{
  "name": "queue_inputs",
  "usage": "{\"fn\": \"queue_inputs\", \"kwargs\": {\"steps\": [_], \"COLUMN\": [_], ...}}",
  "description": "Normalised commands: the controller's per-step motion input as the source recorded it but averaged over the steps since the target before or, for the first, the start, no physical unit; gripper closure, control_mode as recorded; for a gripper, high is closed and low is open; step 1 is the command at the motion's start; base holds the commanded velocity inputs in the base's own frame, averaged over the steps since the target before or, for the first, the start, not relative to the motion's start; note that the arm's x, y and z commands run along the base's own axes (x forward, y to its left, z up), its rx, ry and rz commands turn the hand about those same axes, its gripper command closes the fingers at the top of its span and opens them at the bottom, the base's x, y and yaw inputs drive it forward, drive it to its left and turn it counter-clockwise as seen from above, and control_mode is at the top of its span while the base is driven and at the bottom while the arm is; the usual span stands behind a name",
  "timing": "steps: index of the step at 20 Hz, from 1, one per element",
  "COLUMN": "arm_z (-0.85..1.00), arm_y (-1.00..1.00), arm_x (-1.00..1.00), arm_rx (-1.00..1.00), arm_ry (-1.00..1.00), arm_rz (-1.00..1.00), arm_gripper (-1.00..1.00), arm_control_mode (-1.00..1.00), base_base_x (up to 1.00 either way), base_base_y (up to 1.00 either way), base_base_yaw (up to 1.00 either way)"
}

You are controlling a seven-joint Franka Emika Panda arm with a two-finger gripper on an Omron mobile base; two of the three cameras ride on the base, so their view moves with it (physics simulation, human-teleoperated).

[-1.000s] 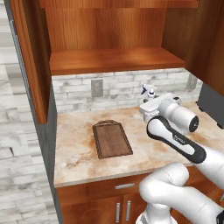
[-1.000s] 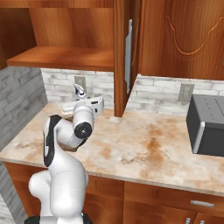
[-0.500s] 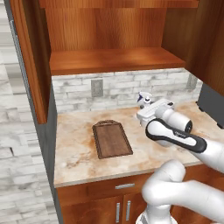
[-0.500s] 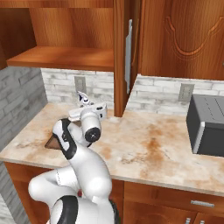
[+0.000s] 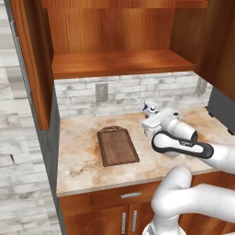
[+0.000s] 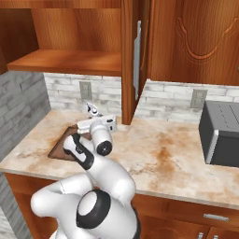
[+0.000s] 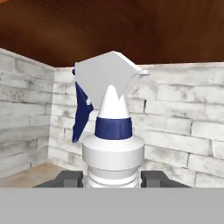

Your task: Grab the spray bottle from the cabinet, then place it next to the cutting board for sanitizing. Then grab the dish brush from the countertop next to the sink and place it next to the cutting board.

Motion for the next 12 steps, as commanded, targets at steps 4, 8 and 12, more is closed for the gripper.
{"fn": "queue_inputs", "kwargs": {"steps": [4,8,12], "arm_z": [-0.24,-0.21,-0.17], "arm_y": [0.00,0.00,0.00], "arm_x": [0.15,0.08,0.00], "arm_rx": [0.00,0.00,0.00], "arm_ry": [0.05,0.05,0.00], "arm_rz": [0.00,0.00,0.00], "arm_gripper": [1.00,1.00,1.00], "arm_control_mode": [-1.00,-1.00,-1.00], "base_base_x": [0.00,0.00,0.00], "base_base_y": [0.00,0.00,0.00], "base_base_yaw": [0.00,0.00,0.00]}}
